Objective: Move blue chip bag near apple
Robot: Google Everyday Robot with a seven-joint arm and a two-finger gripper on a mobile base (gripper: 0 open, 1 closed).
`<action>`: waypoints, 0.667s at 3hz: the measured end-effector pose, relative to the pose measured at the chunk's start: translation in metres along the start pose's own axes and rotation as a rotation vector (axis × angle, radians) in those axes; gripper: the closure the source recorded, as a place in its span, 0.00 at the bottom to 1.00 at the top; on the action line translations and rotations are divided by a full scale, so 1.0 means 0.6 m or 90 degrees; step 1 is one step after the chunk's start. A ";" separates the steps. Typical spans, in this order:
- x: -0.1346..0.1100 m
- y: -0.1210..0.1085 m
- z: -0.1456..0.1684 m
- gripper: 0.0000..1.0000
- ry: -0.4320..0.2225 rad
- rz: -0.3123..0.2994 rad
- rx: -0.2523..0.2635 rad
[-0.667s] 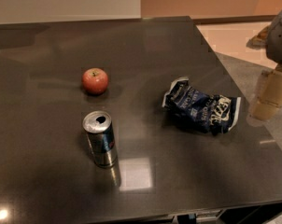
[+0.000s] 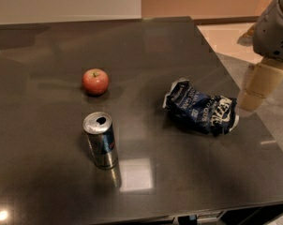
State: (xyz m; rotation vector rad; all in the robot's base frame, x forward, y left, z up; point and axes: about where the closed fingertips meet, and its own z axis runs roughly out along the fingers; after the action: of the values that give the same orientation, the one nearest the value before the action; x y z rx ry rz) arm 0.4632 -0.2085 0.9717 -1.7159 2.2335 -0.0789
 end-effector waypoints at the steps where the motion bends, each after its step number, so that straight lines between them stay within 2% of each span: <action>1: -0.020 -0.014 0.043 0.00 -0.016 0.007 -0.019; 2: -0.033 -0.018 0.087 0.00 -0.025 0.014 -0.031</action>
Offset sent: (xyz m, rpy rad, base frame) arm 0.0435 0.0356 -0.0718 0.0798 0.0636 -0.0078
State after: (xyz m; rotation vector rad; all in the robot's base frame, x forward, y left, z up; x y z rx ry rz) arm 0.4926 -0.1847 0.9292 -1.7020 2.2430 0.0145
